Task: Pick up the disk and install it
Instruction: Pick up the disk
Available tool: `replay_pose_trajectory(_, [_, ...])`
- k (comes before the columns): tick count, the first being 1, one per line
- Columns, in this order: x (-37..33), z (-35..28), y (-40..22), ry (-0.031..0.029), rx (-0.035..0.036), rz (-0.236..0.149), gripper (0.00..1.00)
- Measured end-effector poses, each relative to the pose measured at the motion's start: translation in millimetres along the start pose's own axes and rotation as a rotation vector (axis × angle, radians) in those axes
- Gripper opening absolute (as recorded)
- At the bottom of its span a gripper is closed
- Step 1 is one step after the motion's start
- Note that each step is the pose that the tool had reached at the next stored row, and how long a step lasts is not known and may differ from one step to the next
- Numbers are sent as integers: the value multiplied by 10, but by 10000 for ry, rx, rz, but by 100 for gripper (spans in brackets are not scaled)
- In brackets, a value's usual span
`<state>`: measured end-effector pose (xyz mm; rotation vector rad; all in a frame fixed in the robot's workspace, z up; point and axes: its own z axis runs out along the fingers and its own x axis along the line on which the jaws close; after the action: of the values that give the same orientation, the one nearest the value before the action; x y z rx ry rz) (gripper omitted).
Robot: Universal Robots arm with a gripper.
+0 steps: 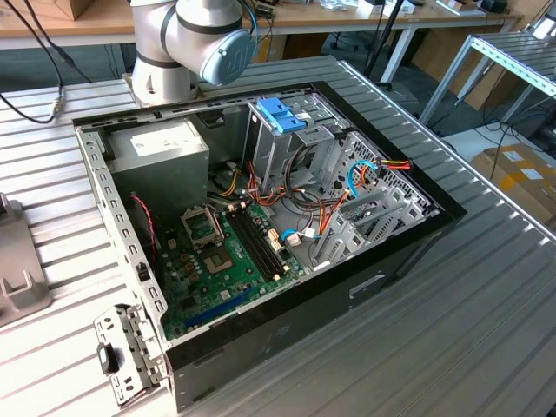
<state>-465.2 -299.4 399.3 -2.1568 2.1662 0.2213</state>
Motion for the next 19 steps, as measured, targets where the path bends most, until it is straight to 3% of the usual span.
replay_pose_trajectory(5, [-13, -80, 4, -46, 0, -3, 37])
replay_pose_trajectory(11, [-21, -134, 7, -56, -1, -3, 37])
replay_pose_trajectory(12, [-38, -240, 12, -60, 0, -3, 37])
replay_pose_trajectory(13, [-48, -305, 15, -64, 0, -3, 37])
replay_pose_trajectory(14, [-73, -460, 22, -72, 0, -4, 37])
replay_pose_trajectory(15, [-86, -544, 26, -72, -1, -3, 37])
replay_pose_trajectory(19, [-93, -590, 29, -73, 0, -4, 37])
